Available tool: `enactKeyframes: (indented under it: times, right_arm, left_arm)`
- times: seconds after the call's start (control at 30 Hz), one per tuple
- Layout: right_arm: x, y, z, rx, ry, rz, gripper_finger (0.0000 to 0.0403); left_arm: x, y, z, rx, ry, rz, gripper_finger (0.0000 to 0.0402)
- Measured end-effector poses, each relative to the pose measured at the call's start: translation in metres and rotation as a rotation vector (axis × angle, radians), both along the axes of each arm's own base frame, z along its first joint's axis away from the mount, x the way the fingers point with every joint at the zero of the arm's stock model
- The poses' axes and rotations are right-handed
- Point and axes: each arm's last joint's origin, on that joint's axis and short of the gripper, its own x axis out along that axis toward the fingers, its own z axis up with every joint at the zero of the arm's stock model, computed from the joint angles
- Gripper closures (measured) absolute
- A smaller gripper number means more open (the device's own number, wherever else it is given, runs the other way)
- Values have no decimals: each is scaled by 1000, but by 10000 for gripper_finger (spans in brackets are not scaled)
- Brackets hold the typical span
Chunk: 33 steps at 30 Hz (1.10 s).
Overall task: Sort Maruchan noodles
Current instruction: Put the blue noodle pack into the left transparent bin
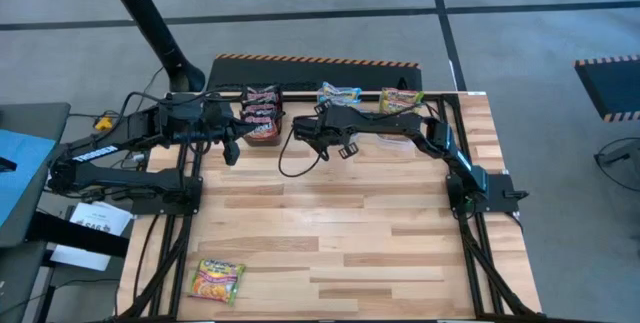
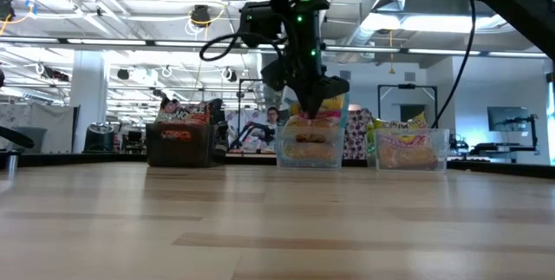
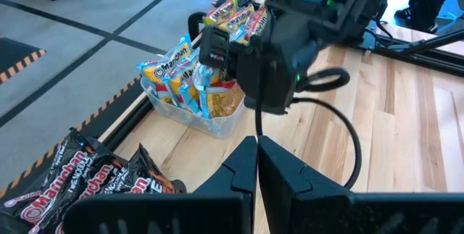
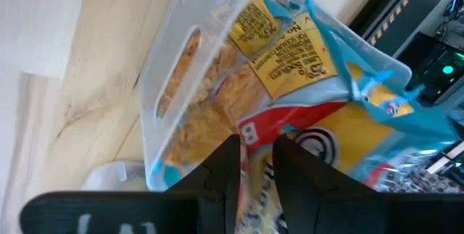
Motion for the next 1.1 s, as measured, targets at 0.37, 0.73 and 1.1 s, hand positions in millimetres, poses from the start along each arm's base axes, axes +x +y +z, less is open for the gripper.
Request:
enactKeyframes:
  times: [0.37,0.73,1.1]
  right_arm:
    - [-4,-15,36,84,-164,-106,295]
    - [-12,-23,73,242,-331,-299,296]
    - [-45,-61,104,486,-457,-508,296]
  left_arm:
    - [0,0,0,-1,-2,1,401]
    - [0,0,0,3,0,-1,401]
    - [0,0,0,4,2,-2,401]
